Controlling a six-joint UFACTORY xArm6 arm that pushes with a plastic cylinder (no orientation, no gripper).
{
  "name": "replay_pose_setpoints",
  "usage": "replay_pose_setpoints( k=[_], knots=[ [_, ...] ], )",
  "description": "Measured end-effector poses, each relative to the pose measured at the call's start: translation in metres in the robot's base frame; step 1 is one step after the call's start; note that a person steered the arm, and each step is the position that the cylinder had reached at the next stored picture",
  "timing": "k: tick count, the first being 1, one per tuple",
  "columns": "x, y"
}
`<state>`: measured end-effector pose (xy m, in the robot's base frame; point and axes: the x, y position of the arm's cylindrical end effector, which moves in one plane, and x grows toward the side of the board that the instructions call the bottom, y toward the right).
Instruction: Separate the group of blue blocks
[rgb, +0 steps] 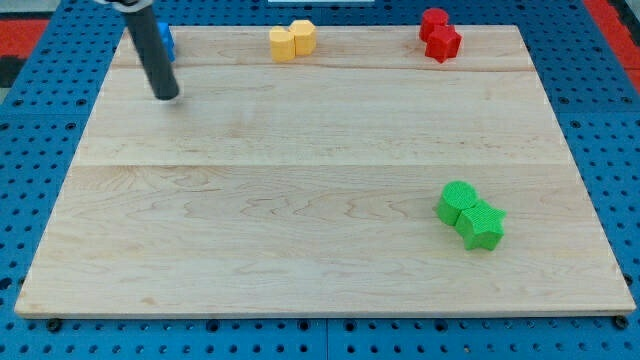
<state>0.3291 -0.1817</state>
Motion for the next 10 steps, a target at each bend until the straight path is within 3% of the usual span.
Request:
replay_pose_setpoints(
  k=[2,3,5,6,7,8,10],
  knots=[
    [-0.013,0.086],
    [-0.009,0.089],
    [0.041,-0.016],
    [0.041,-0.096],
    [0.041,-0.123],
    [0.013,-0.123],
    [-0.087,-0.123]
  ],
)
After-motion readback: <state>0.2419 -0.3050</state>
